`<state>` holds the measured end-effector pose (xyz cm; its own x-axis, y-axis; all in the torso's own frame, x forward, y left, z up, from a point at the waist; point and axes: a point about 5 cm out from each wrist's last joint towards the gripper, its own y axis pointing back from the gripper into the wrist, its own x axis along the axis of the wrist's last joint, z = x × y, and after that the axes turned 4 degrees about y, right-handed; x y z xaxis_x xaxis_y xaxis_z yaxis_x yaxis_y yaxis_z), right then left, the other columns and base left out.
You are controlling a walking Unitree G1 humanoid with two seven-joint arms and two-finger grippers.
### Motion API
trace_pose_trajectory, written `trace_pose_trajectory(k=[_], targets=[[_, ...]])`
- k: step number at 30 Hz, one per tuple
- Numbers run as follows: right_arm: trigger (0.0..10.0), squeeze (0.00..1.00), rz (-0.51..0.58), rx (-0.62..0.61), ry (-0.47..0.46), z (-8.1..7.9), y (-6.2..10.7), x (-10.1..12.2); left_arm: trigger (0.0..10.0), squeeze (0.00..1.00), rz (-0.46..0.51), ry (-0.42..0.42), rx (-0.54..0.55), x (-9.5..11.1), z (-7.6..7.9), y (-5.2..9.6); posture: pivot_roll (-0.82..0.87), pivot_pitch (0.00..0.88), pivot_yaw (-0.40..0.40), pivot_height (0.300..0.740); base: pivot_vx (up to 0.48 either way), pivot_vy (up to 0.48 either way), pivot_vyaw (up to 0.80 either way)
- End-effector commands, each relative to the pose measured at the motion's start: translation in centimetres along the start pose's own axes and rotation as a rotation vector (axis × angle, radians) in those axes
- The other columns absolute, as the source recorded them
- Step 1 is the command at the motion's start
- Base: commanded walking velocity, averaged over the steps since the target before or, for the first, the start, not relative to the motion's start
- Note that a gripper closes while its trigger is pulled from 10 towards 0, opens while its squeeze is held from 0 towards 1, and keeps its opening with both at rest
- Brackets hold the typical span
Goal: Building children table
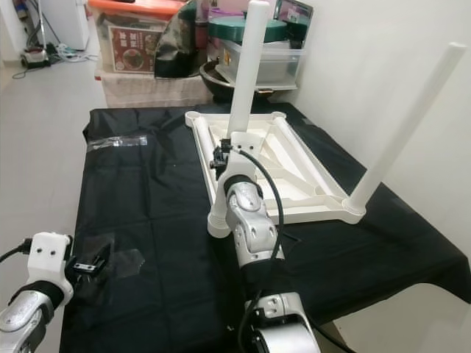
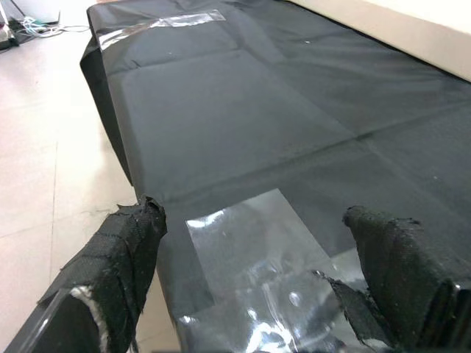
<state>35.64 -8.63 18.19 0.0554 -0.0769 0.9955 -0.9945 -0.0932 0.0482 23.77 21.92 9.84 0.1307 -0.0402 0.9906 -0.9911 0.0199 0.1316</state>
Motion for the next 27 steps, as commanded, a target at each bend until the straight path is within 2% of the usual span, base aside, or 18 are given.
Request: trace_pose_trajectory(k=[1, 2, 3, 7, 8, 10, 11, 18, 19, 21, 22, 25, 26, 27], targets=[[0.9, 0.0, -0.274, -0.052, -0.067, 1.5, 1.1, -6.0, 10.0, 0.0, -0.008, -0.002, -0.009, -0.2, -0.1, -0.1, 0.05, 0.0, -0.064, 0.74, 0.0, 0.0, 0.0], [4.0, 0.0, -0.264, -0.031, -0.059, 1.3, 1.1, -5.7, 10.0, 0.0, -0.006, -0.002, -0.011, -0.1, 0.0, -0.2, 0.05, 0.0, -0.064, 0.74, 0.0, 0.0, 0.0], [10.0, 0.0, -0.247, -0.013, -0.047, 1.1, 1.1, -5.4, 10.0, 0.0, -0.006, -0.002, -0.013, -0.1, 0.1, -0.2, 0.04, 0.0, -0.061, 0.74, 0.0, 0.0, 0.0], [10.0, 0.0, -0.214, 0.016, -0.026, 0.9, 1.2, -4.5, 10.0, 0.0, -0.006, -0.001, -0.019, -0.2, 0.2, -0.3, 0.04, 0.0, -0.06, 0.74, 0.0, 0.0, 0.0], [10.0, 0.73, -0.197, 0.023, -0.027, 0.9, 1.2, -4.2, 10.0, 0.0, -0.006, -0.001, -0.02, -0.2, 0.2, -0.3, 0.04, 0.0, -0.059, 0.74, 0.0, 0.0, 0.0], [10.0, 0.73, -0.186, 0.027, -0.029, 0.9, 1.2, -3.9, 10.0, 0.0, -0.005, 0.0, -0.021, -0.2, 0.3, -0.4, 0.04, 0.0, -0.059, 0.74, 0.0, 0.0, 0.0], [10.0, 1.0, -0.166, 0.044, -0.031, 0.9, 1.2, -3.5, 10.0, 0.0, -0.005, -0.001, -0.022, -0.2, 0.3, -0.4, 0.04, 0.0, -0.059, 0.74, 0.0, 0.0, 0.0], [10.0, 1.0, -0.077, 0.117, -0.02, 0.9, 1.1, -1.0, 10.0, 0.0, -0.003, -0.007, -0.025, -0.1, 0.1, -0.6, 0.02, 0.0, -0.054, 0.74, 0.0, 0.0, 0.0], [10.0, 1.0, -0.045, 0.146, -0.011, 1.2, 1.1, 0.3, 10.0, 0.0, -0.003, -0.009, -0.026, -0.1, 0.1, -0.7, 0.02, 0.0, -0.05, 0.74, 0.0, 0.0, 0.0], [10.0, 1.0, -0.03, 0.164, -0.007, 1.3, 1.1, 0.9, 10.0, 0.0, -0.002, -0.009, -0.027, -0.1, 0.1, -0.7, 0.02, 0.0, -0.05, 0.74, 0.0, 0.0, 0.0], [10.0, 1.0, -0.002, 0.212, 0.0, 1.3, 1.2, 1.8, 10.0, 0.0, -0.003, -0.008, -0.028, -0.1, 0.0, -0.7, 0.01, 0.0, -0.048, 0.74, 0.0, 0.0, 0.0], [10.0, 1.0, 0.016, 0.246, 0.004, 1.3, 1.2, 2.4, 10.0, 0.0, -0.003, -0.008, -0.028, -0.1, 0.0, -0.8, 0.01, 0.0, -0.048, 0.74, 0.0, 0.0, 0.0], [10.0, 1.0, 0.036, 0.328, 0.017, 1.3, 1.3, 3.1, 10.0, 0.0, -0.003, -0.007, -0.03, -0.1, 0.1, -0.8, 0.0, 0.0, -0.045, 0.74, 0.0, 0.0, 0.0], [10.0, 0.2, 0.051, 0.386, 0.054, 1.6, 1.3, 3.6, 10.0, 0.0, -0.002, -0.003, -0.034, -0.2, 0.2, -0.9, 0.0, 0.0, -0.045, 0.74, 0.0, 0.0, 0.0]])
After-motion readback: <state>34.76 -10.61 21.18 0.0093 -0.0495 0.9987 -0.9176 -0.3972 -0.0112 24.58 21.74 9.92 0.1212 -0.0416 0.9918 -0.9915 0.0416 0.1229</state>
